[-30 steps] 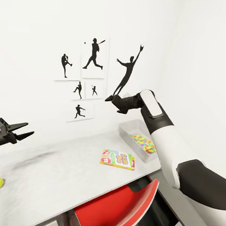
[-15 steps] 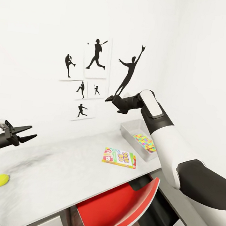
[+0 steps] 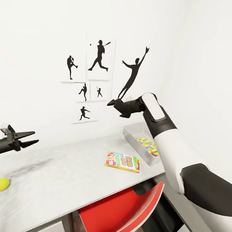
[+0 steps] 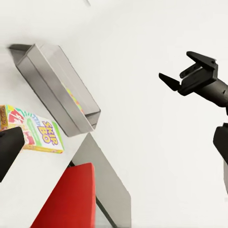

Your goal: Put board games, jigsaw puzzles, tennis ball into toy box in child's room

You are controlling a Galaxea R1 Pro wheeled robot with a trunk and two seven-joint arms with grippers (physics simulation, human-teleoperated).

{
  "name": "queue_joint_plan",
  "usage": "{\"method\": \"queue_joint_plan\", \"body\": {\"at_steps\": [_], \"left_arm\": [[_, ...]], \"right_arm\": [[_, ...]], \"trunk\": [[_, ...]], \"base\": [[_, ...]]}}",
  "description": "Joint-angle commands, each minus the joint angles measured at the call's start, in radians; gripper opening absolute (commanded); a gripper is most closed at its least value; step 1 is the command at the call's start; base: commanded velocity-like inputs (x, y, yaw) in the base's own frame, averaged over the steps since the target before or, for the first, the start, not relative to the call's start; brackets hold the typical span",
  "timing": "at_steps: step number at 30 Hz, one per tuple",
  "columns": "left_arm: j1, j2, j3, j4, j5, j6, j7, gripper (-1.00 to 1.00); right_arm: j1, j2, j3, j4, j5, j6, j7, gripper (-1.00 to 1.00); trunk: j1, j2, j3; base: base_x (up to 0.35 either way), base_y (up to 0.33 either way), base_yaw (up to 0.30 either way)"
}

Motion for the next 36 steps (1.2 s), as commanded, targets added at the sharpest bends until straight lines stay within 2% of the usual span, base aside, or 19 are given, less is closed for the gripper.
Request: {"method": "queue_joint_plan", "body": {"at_steps": [1,3,4,5,8,14,22,29,36], "left_arm": [[-0.001,0.0,-0.003,0.0,-0.011,0.01,-0.005,1.0],[-0.001,0.001,-0.01,0.0,-0.034,0.01,-0.005,1.0],[-0.001,0.001,-0.014,0.0,-0.048,0.01,-0.005,1.0],[-0.001,0.002,-0.02,0.0,-0.075,0.011,-0.005,1.0],[-0.001,0.003,-0.025,0.0,-0.111,0.01,-0.005,1.0],[-0.001,0.01,-0.031,0.0,-0.148,0.002,-0.003,1.0],[0.005,0.017,-0.034,0.0,-0.166,-0.052,-0.004,1.0],[0.044,0.027,-0.033,0.0,-0.234,-0.092,-0.005,1.0],[0.079,0.032,-0.032,0.0,-0.257,-0.105,-0.005,1.0]], "right_arm": [[-0.001,0.002,0.01,0.002,-0.008,-0.001,-0.014,1.0],[-0.001,0.004,0.031,0.008,0.0,-0.002,-0.025,1.0],[-0.001,0.007,0.057,0.015,0.015,-0.004,-0.042,1.0],[-0.001,0.008,0.069,0.018,0.025,-0.005,-0.053,1.0],[-0.001,0.01,0.099,0.025,0.056,-0.007,-0.094,1.0],[-0.001,0.019,0.127,0.035,0.092,-0.008,-0.172,1.0],[-0.001,0.019,0.137,0.08,0.103,-0.007,-0.204,1.0],[-0.001,0.019,0.139,0.097,0.103,-0.003,-0.208,1.0],[-0.001,0.019,0.141,0.117,0.101,-0.003,-0.209,1.0]], "trunk": [[0.001,-0.002,-0.002],[0.001,-0.002,-0.002],[0.001,-0.002,-0.002],[0.001,-0.002,-0.002],[0.001,-0.002,-0.002],[0.001,-0.002,-0.002],[0.001,-0.002,-0.002],[0.001,-0.002,-0.002],[0.001,-0.002,-0.002]], "base": [[0.0,0.0,0.0],[0.0,0.0,0.0],[0.0,0.0,0.0],[0.0,0.0,0.0],[0.0,0.0,0.0],[0.0,0.0,0.0],[0.0,0.0,0.0],[0.0,0.0,0.0],[0.0,0.0,0.0]]}}
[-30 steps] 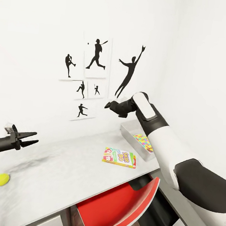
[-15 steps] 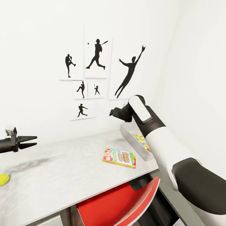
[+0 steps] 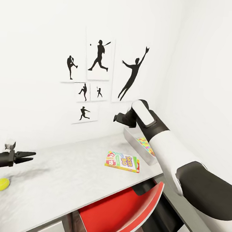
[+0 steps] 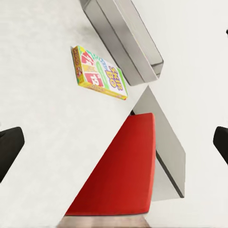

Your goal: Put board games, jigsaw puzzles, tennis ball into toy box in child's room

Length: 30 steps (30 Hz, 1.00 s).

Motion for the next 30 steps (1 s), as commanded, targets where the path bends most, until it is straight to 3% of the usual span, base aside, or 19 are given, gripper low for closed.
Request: {"method": "queue_joint_plan", "body": {"at_steps": [1,9,30], "left_arm": [[0.004,0.0,0.003,-0.001,-0.011,0.01,-0.008,1.0],[0.041,0.001,0.004,-0.001,-0.013,0.007,-0.008,1.0],[0.049,0.002,0.002,-0.002,-0.009,-0.001,-0.008,1.0]], "right_arm": [[-0.001,0.0,0.002,0.005,-0.009,-0.001,-0.009,1.0],[-0.001,0.0,0.002,0.033,-0.014,-0.004,-0.007,1.0],[-0.001,0.0,0.002,0.033,-0.013,-0.004,-0.007,1.0]], "trunk": [[0.001,-0.002,-0.002],[0.001,-0.002,-0.002],[0.001,-0.002,-0.017]], "base": [[0.0,0.0,0.0],[0.0,0.0,0.0],[0.0,0.0,0.0]]}}
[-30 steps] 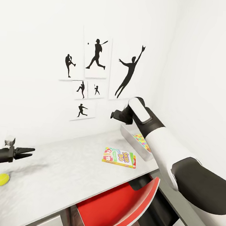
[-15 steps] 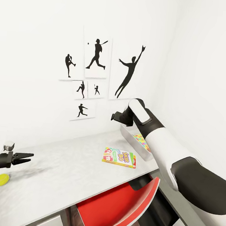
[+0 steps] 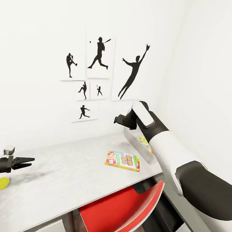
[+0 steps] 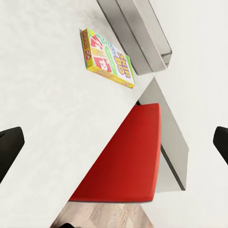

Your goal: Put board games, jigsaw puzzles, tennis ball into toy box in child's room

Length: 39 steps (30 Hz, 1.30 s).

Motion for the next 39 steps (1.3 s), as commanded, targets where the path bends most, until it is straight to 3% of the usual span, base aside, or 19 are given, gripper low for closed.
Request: {"method": "queue_joint_plan", "body": {"at_steps": [1,33,39], "left_arm": [[-0.001,-0.001,0.003,-0.001,-0.01,0.01,-0.008,1.0],[-0.001,0.001,0.004,-0.001,-0.004,0.015,-0.008,1.0],[-0.001,0.015,0.003,-0.004,-0.002,0.018,-0.008,1.0]], "right_arm": [[-0.001,0.0,0.002,0.0,-0.008,0.0,-0.01,1.0],[0.011,0.0,0.004,0.018,-0.001,-0.058,-0.005,1.0],[0.011,0.0,0.004,0.019,-0.001,-0.059,-0.005,1.0]], "trunk": [[0.001,-0.002,-0.004],[0.001,-0.002,-0.055],[0.001,-0.002,-0.065]], "base": [[0.0,0.0,0.0],[0.0,0.0,0.004],[0.0,0.0,0.052]]}}
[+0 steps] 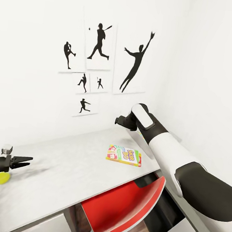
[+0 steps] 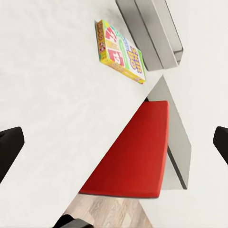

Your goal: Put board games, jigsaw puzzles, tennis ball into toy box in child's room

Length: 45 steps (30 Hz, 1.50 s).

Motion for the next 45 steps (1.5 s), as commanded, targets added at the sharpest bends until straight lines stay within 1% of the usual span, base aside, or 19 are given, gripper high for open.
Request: {"method": "queue_joint_plan", "body": {"at_steps": [1,6,9,11,13,16,17,19,21,24,27,31,37,38,45], "left_arm": [[-0.001,0.003,0.003,-0.004,-0.01,0.011,-0.008,1.0],[0.001,0.025,0.004,-0.031,-0.009,0.014,-0.008,1.0],[0.007,0.047,0.006,-0.04,-0.006,0.014,-0.008,1.0],[0.014,0.061,0.008,-0.046,0.003,0.014,-0.008,1.0],[0.021,0.073,0.008,-0.052,0.02,0.015,-0.008,1.0],[0.035,0.086,0.01,-0.057,0.059,0.015,-0.008,1.0],[0.043,0.095,0.011,-0.059,0.09,0.015,-0.008,1.0],[0.053,0.107,0.012,-0.06,0.119,0.014,-0.008,1.0],[0.064,0.118,0.012,-0.061,0.142,0.014,-0.008,1.0],[0.076,0.13,0.013,-0.063,0.164,0.013,-0.008,1.0],[0.084,0.139,0.015,-0.063,0.179,0.012,-0.008,1.0],[0.087,0.144,0.016,-0.061,0.192,0.012,-0.008,1.0],[0.089,0.141,0.016,-0.057,0.215,0.012,-0.008,1.0],[0.09,0.14,0.016,-0.055,0.224,0.012,-0.008,1.0],[0.091,0.142,0.017,-0.033,0.248,0.012,-0.008,1.0]], "right_arm": [[-0.001,0.0,0.002,0.0,-0.008,0.001,-0.009,1.0],[-0.001,0.0,0.002,0.0,-0.009,0.0,-0.007,1.0],[-0.001,0.0,0.002,0.0,-0.009,0.0,-0.007,1.0],[-0.001,0.0,0.003,0.0,-0.008,0.0,-0.006,1.0],[-0.001,0.0,0.003,0.0,-0.008,0.0,-0.006,1.0],[-0.001,0.0,0.003,0.0,-0.007,0.0,-0.006,1.0],[-0.001,0.0,0.003,0.0,-0.007,0.0,-0.005,1.0],[-0.001,0.0,0.004,0.0,-0.006,0.0,-0.005,1.0],[-0.001,0.0,0.004,0.0,-0.006,0.0,-0.005,1.0],[-0.001,0.0,0.004,0.0,-0.006,0.0,-0.005,1.0],[-0.001,0.0,0.004,0.0,-0.006,0.0,-0.004,1.0],[-0.001,0.0,0.004,0.0,-0.006,0.0,-0.004,1.0],[-0.001,0.0,0.003,0.0,-0.005,0.0,-0.004,1.0],[-0.001,0.0,0.003,0.0,-0.005,0.0,-0.004,1.0],[-0.001,0.0,0.002,0.0,-0.005,0.0,-0.004,1.0]], "trunk": [[0.001,-0.002,-0.004],[0.001,-0.002,-0.012],[0.001,-0.002,-0.017],[0.001,-0.002,-0.02],[0.001,-0.002,-0.023],[0.001,-0.002,-0.028],[0.001,-0.002,-0.03],[0.001,-0.002,-0.033],[0.001,-0.002,-0.036],[0.001,-0.002,-0.041],[0.001,-0.002,-0.046],[0.001,-0.002,-0.052],[0.001,-0.002,-0.062],[0.001,-0.002,-0.064],[0.001,-0.002,-0.075]], "base": [[0.0,0.0,0.058],[0.0,0.0,0.06],[0.0,0.0,0.062],[0.0,0.0,0.062],[0.0,0.0,0.063],[0.0,0.0,0.063],[0.0,0.0,0.063],[0.0,0.0,0.063],[0.0,0.0,0.063],[0.0,0.0,0.063],[0.0,0.0,0.064],[0.0,0.0,0.064],[0.0,0.0,0.064],[0.0,0.0,0.064],[0.0,0.0,0.042]]}}
